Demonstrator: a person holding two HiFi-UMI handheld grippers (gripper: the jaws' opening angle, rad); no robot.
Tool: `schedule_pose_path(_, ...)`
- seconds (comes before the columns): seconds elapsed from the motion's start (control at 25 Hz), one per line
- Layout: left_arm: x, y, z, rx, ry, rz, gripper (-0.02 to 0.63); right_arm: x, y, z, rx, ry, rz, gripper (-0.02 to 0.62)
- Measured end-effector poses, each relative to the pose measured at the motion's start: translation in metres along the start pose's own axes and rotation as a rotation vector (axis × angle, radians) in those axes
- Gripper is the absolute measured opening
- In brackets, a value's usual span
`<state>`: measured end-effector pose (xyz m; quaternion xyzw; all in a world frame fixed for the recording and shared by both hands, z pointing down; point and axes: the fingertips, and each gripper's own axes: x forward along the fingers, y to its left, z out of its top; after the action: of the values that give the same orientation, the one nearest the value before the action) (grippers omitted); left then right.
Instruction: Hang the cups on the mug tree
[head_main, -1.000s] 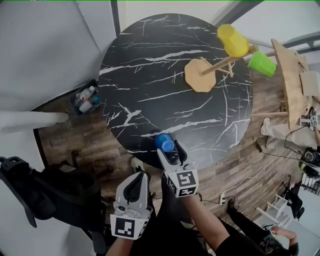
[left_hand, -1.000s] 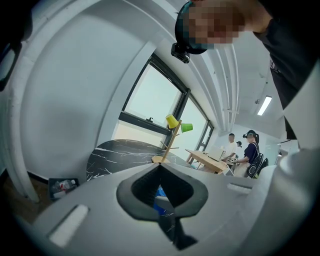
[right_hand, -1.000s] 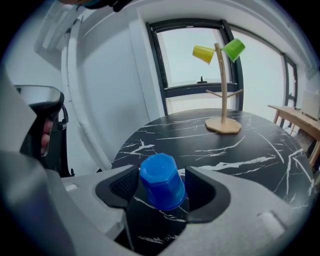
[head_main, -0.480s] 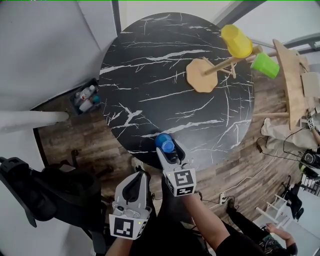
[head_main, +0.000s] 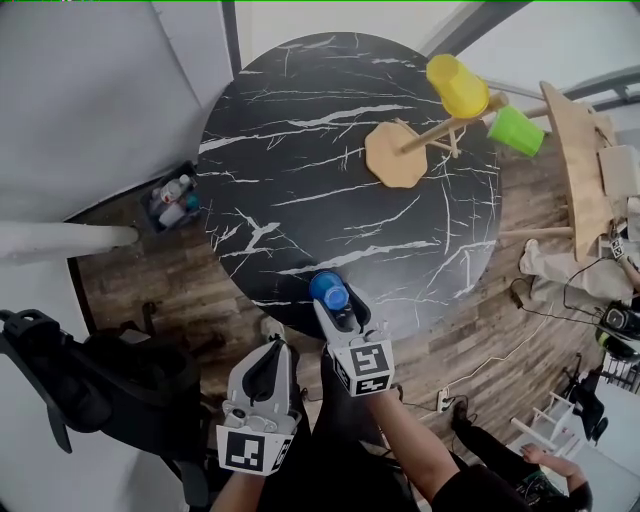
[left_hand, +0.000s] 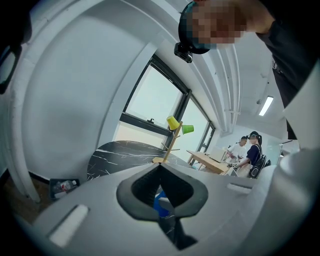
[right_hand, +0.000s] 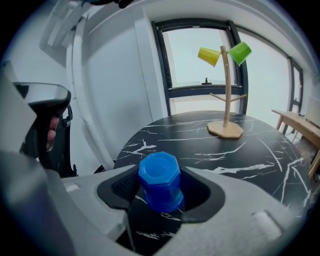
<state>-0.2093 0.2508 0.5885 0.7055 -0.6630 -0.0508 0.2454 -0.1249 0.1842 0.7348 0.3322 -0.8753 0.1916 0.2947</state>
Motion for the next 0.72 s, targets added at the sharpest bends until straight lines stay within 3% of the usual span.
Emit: schedule_pose_path(0.72,0.003,-0.090,0.053,0.057,-0.032,-0.037,0.000,-0.116,-0.032,0.053,0.021,-0.087,0.026,0.247)
